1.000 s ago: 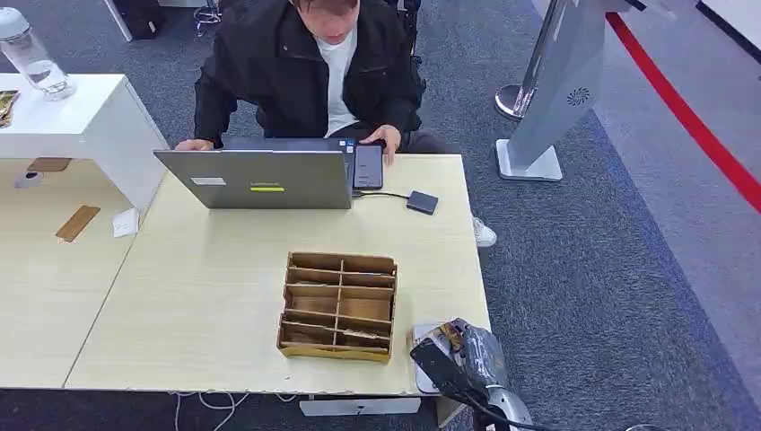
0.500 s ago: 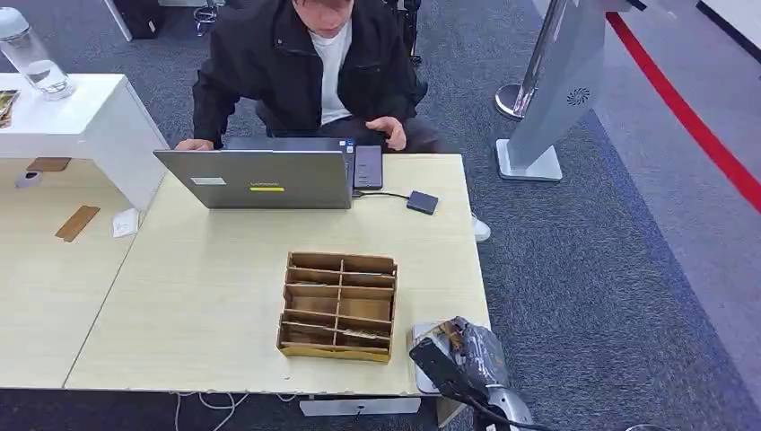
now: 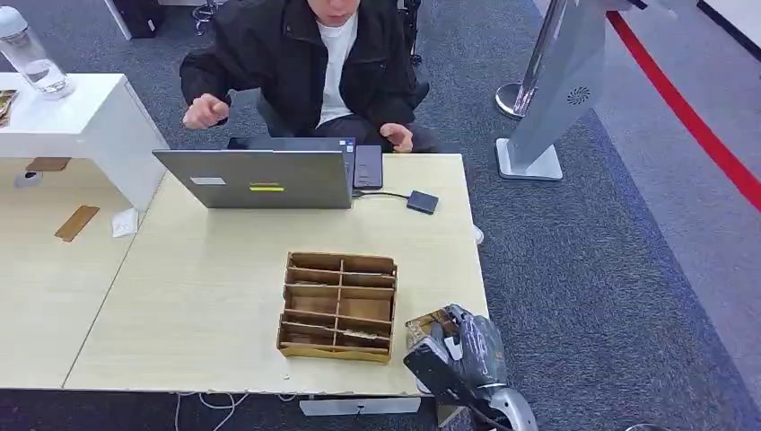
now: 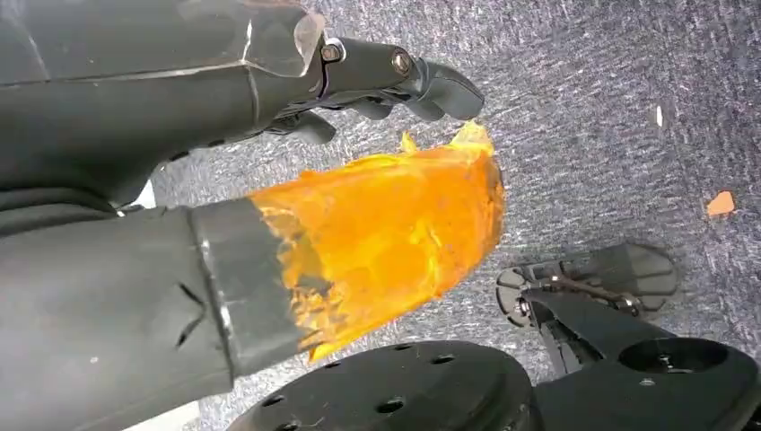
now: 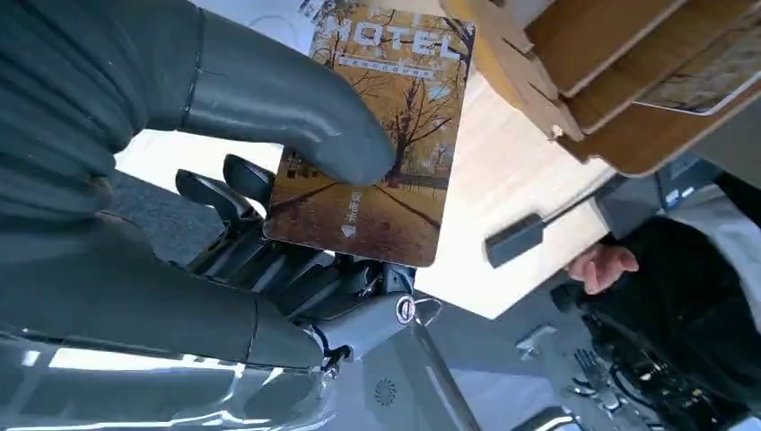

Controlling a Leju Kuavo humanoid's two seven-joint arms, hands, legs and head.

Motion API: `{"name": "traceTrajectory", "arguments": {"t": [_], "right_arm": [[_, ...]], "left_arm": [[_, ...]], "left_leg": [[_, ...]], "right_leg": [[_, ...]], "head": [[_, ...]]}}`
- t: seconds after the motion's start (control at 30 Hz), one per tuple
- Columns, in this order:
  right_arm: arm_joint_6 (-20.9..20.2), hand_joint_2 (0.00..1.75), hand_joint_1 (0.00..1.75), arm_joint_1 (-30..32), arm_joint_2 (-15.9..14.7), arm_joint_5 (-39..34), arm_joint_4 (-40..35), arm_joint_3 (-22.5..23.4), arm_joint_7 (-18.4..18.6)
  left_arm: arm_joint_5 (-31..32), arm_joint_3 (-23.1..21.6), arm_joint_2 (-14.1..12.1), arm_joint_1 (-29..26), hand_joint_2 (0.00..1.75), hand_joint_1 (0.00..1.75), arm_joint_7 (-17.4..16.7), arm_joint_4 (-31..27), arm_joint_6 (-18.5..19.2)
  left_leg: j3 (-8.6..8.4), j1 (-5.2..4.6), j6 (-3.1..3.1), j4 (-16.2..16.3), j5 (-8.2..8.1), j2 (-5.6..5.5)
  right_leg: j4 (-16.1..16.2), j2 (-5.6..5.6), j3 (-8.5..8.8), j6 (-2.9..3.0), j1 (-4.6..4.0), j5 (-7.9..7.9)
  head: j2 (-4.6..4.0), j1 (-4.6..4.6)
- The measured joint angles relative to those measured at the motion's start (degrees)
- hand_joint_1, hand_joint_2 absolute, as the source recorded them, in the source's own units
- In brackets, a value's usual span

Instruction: Pass the card to the sensor for recognition and then transmit it.

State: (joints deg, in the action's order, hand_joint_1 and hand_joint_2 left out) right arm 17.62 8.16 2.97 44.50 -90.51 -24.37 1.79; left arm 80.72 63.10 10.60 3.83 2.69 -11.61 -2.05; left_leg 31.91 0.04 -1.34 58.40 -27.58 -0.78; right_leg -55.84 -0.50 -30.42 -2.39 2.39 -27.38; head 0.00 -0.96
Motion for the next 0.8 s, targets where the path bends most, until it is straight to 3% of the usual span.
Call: {"name": "traceTrajectory", "arguments": {"t": [0.8], "right_arm": [[4.44,1.75,1.75,0.32,-2.25,3.63,-7.95,-3.87,-4.33]], "left_arm": [[0.59,0.35,0.02,0.01,0.0,0.0,0.24,0.0,0.0]], "left_leg": [[0.05,0.0,0.0,0.0,0.0,0.0]], "right_leg": [[0.0,0.0,-0.03,0.0,0.0,0.0]], "head": [[0.0,0.0]]}}
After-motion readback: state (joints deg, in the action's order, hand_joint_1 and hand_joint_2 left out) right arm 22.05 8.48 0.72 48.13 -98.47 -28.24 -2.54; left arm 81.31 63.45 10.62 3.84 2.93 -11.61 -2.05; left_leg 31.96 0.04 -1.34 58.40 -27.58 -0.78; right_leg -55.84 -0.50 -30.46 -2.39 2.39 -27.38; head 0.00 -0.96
